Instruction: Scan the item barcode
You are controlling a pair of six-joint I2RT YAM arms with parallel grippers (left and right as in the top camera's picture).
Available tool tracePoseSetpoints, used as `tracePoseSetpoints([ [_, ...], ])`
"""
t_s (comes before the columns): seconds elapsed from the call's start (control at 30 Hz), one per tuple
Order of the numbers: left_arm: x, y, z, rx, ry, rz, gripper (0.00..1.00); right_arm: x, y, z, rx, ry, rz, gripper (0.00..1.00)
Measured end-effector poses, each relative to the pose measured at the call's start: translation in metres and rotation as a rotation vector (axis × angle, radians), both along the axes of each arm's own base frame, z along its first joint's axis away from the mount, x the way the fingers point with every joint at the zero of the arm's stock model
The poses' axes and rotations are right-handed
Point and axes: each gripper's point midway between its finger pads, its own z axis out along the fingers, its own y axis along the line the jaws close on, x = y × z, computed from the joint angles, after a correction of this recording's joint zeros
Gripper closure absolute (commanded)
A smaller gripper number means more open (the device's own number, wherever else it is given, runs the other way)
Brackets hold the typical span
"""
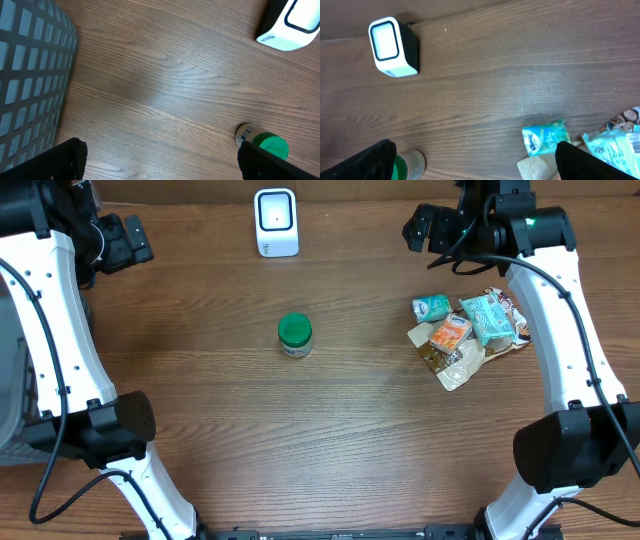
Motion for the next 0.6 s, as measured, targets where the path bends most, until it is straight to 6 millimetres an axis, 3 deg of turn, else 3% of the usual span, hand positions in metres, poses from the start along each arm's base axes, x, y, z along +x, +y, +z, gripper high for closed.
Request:
tracePoseSetpoints([
  [0.17, 0.0, 0.0, 0.0, 0.0, 0.0, 0.0, 0.01, -0.005, 0.013, -0.002, -0.006, 0.011, 0.025, 0.0],
  [0.6, 0.0, 0.0, 0.0, 0.0, 0.0, 0.0, 0.0, -0.01, 0.078, -0.001, -0.041, -0.053, 0.214, 0.0],
])
